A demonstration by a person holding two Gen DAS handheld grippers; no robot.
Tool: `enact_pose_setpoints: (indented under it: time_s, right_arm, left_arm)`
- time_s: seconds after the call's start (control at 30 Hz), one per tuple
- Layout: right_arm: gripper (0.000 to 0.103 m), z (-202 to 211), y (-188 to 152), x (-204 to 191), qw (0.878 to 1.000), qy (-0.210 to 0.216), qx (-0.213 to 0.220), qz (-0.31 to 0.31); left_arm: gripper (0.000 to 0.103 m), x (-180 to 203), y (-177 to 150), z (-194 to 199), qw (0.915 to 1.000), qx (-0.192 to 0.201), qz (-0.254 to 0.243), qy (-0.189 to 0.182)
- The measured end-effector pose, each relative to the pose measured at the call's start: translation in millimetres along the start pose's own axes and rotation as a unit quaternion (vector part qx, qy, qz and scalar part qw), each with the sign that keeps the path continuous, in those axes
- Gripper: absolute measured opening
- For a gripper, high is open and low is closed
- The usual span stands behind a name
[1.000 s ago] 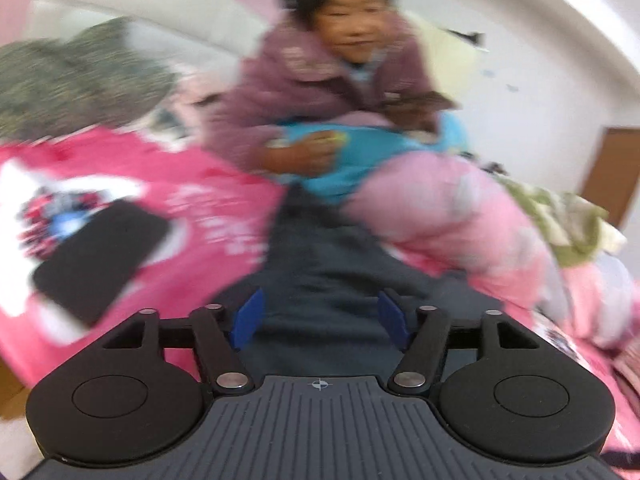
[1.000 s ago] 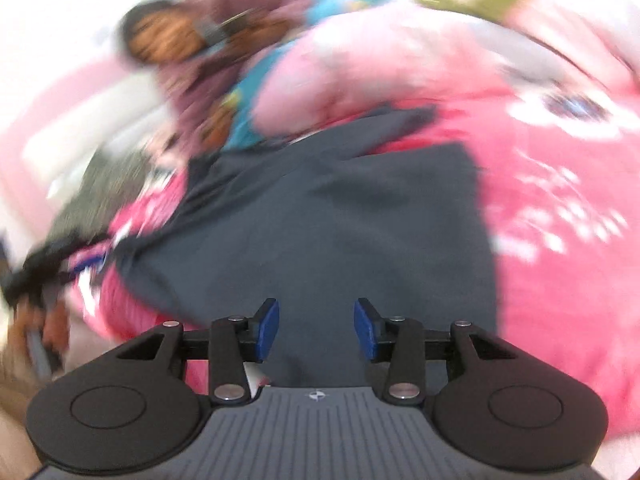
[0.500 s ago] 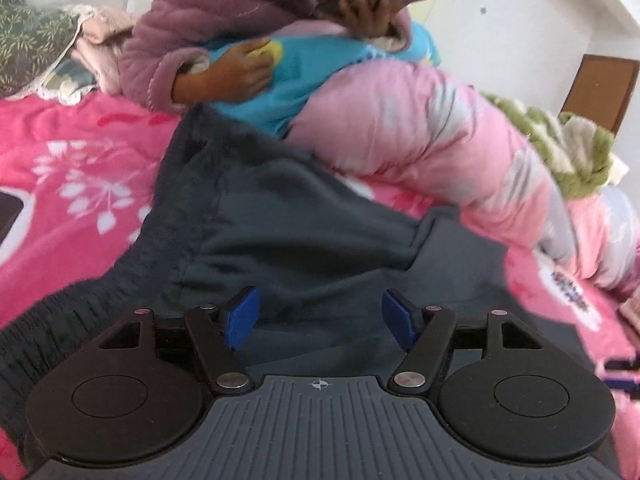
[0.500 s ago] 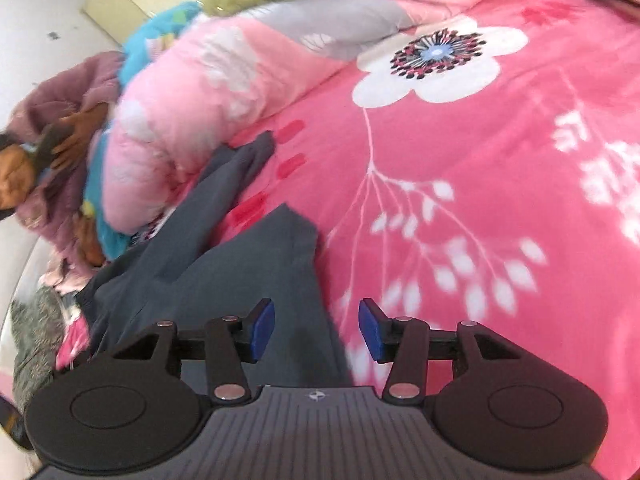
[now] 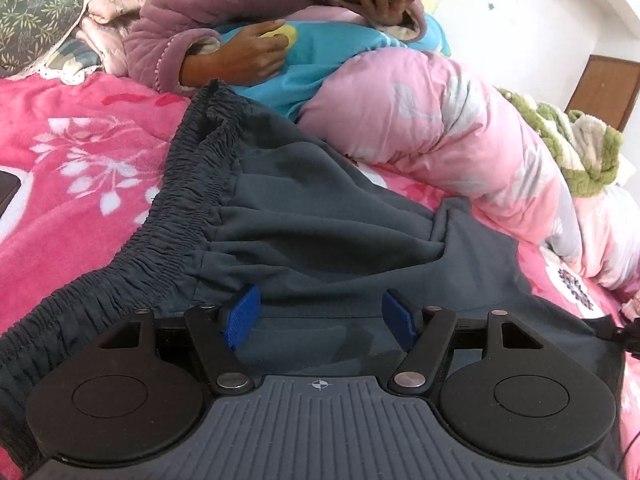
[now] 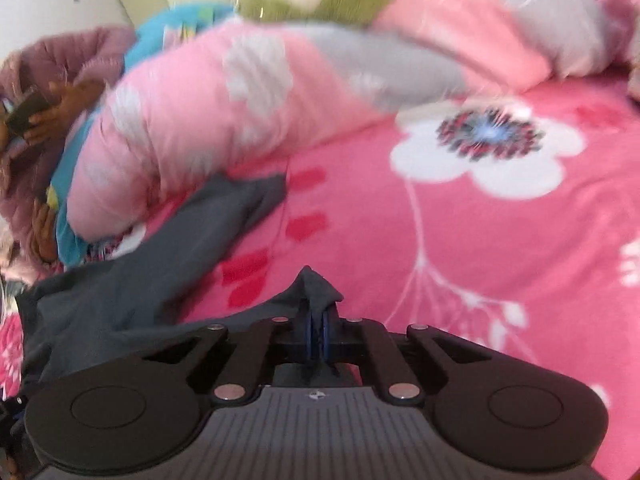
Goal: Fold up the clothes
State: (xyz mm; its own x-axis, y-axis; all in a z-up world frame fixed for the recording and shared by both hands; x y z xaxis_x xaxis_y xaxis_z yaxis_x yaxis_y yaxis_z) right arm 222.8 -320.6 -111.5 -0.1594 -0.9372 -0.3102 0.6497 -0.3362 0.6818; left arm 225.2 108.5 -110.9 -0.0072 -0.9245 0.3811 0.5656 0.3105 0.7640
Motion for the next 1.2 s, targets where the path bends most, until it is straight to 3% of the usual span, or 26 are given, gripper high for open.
enact_pose_setpoints:
  time_s: [0.13, 0.23, 0.3, 0.37, 0.53, 0.57, 0.7, 0.8, 0.87, 0.93, 0.97, 1.0, 1.03, 1.13, 1.2]
  right_arm:
    - [0.006, 5, -7, 8, 0.999, -0.047, 0.011, 0.003]
    - [0.015, -2, -10, 21, 0.998, -0.068, -0.005, -0.016]
    - [0.03, 7, -5, 31, 0.996, -0.066, 0.006, -0.051]
    - [0.036, 18, 4, 39, 0.994, -0.062, 0.024, -0.082]
    - [0.044, 16, 38, 13, 0.997, -0.045, 0.024, -0.058]
    - [0.045, 8, 43, -1, 0.998, -0.032, 0.015, -0.047]
    - [0.068, -48, 53, -63, 0.999, 0.023, -0.043, -0.009]
    - [0.068, -106, 59, -90, 0.996, 0.023, -0.088, 0.022]
    - [0.068, -138, 65, -97, 0.995, 0.007, -0.093, 0.021]
    - [0.061, -163, 68, -104, 0.995, 0.007, -0.093, 0.022]
    - [0.042, -170, 68, -108, 0.995, 0.011, -0.09, 0.033]
    - [0.013, -175, 68, -112, 0.995, 0.016, -0.084, 0.048]
    - [0.003, -175, 67, -116, 0.995, 0.021, -0.076, 0.062]
    - [0.003, -150, 64, -123, 0.995, 0.031, -0.032, 0.095]
    - [0.003, -121, 67, -117, 0.996, 0.033, 0.005, 0.081]
  left_arm:
    - [0.068, -2, 1, 2, 1.0, 0.001, 0.005, 0.001]
    - [0.068, -5, 2, 5, 0.9999, 0.002, 0.014, 0.0]
    - [0.068, -8, 4, 8, 0.9998, 0.007, 0.02, 0.001]
    - [0.068, -11, 6, 11, 0.9996, 0.013, 0.025, 0.006]
    - [0.068, -18, 15, 21, 0.9985, 0.036, 0.042, 0.006]
    - [0.068, -19, 16, 23, 0.9981, 0.041, 0.045, 0.006]
    - [0.068, -30, 22, 28, 0.9967, 0.055, 0.055, 0.023]
    - [0.068, -39, 24, 33, 0.9953, 0.065, 0.064, 0.031]
    - [0.068, -44, 26, 36, 0.9944, 0.073, 0.067, 0.037]
    - [0.068, -49, 28, 38, 0.9938, 0.078, 0.066, 0.044]
    - [0.068, -52, 28, 37, 0.9934, 0.077, 0.069, 0.05]
    - [0.068, -54, 28, 36, 0.9932, 0.075, 0.072, 0.052]
    - [0.068, -56, 28, 36, 0.9931, 0.072, 0.076, 0.052]
    - [0.068, -59, 28, 37, 0.9933, 0.068, 0.082, 0.044]
    - [0.068, -57, 27, 39, 0.9935, 0.072, 0.078, 0.043]
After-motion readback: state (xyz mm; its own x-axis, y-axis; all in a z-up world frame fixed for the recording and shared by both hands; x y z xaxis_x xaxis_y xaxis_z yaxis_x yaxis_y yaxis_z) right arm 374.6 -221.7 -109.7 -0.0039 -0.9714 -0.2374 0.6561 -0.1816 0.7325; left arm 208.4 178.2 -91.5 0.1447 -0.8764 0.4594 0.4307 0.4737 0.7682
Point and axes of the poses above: each gripper's, at about its wrist camera, not at the fingertips, and z roughly against the way its jaws point, x to its right, y to its top, the point moved 9 cm from there along -z, roughly the way its jaws point
